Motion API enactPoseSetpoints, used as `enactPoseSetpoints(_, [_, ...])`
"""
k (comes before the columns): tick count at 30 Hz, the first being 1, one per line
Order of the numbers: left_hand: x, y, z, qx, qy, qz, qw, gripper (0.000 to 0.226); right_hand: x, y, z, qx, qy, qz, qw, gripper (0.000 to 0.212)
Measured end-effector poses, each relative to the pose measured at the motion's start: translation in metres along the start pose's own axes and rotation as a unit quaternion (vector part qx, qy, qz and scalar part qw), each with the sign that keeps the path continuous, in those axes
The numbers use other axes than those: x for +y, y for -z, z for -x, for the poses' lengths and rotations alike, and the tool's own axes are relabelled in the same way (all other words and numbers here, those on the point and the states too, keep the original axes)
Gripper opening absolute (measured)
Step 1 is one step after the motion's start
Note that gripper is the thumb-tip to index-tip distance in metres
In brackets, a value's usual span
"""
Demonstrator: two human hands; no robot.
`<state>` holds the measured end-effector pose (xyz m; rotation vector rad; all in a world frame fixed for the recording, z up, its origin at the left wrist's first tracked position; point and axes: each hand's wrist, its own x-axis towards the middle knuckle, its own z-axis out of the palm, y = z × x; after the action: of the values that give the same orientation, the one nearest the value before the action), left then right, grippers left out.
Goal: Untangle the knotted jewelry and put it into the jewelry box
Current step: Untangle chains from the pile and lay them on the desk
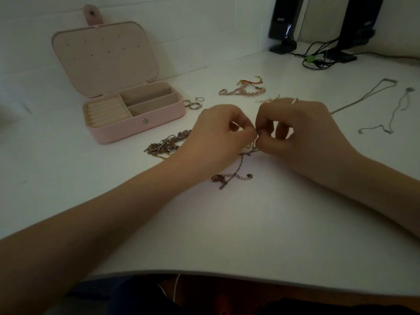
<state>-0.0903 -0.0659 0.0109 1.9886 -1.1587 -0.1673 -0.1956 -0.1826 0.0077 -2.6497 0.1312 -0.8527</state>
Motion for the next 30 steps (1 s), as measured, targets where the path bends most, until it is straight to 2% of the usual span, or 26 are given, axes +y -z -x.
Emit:
enactPoseSetpoints(3, [0.0004,0.0027,-0.0012,-0.011,0.023,0.043,0.999,0.011,0.0021,0.0005,0.0004,0.006,0.022,0.02,1.0,0.007])
enactPoseSetpoints(10, [0.0019,0.0035,-0.0006,0.002,0.017,0.067,0.998,0.011,0.0028,0.0026,0.0011,0.019,-0.023,-0.034,0.999,0.004])
enactPoseSetpoints(15, [0.0024,0.0025,0.0011,0.014,0.007,0.057,0.998,0.014,0.0029,0.0046,0.0004,-0.009,-0.121,-0.148,0.982,0.006])
enactPoseSetpoints(18, [0.0022,0.003,0.0013,0.014,0.001,0.043,0.999,0.012,0.0032,0.0042,0.0004,-0.014,-0.132,-0.157,0.979,0.003])
enactPoseSetpoints(21, [0.0026,0.0022,0.002,0.018,-0.001,0.028,0.999,0.011,0.003,0.0039,0.0016,-0.004,-0.109,-0.127,0.986,0.007])
enactPoseSetpoints(24, [0.0043,0.0005,0.0026,0.021,0.004,0.032,0.999,0.012,0.0015,0.0031,0.0007,0.007,-0.047,-0.04,0.998,0.007])
enactPoseSetpoints(30, [0.0052,-0.0012,0.0013,0.018,0.018,0.039,0.999,0.016,-0.0003,-0.0001,-0.0006,0.015,0.039,0.056,0.998,0.006])
